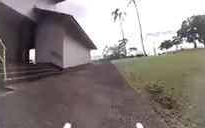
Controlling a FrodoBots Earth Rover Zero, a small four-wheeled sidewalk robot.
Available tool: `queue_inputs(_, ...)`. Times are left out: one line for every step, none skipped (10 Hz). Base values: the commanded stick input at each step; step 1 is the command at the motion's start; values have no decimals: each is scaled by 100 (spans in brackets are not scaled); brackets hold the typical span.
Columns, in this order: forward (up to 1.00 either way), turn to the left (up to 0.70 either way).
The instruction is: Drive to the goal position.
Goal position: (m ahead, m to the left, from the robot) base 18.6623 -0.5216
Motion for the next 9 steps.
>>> queue_inputs(70, 0)
queue_inputs(70, 0)
queue_inputs(70, 0)
queue_inputs(70, 0)
queue_inputs(70, 0)
queue_inputs(70, 0)
queue_inputs(70, 0)
queue_inputs(70, 0)
queue_inputs(70, 0)
